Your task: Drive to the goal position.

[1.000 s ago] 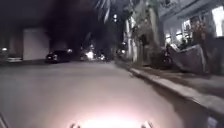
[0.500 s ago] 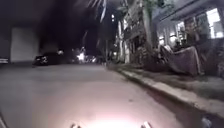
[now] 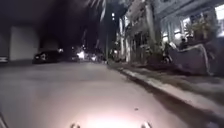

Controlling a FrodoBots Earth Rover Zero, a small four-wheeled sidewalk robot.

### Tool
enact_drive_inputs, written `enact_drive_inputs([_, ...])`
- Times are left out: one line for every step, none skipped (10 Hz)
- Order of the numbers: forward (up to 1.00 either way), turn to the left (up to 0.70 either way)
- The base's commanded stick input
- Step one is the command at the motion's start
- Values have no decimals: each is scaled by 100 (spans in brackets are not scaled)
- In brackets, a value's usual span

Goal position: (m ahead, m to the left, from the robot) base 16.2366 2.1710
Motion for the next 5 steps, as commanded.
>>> enact_drive_inputs([70, 0])
enact_drive_inputs([70, 0])
enact_drive_inputs([70, 0])
enact_drive_inputs([70, 0])
enact_drive_inputs([70, 0])
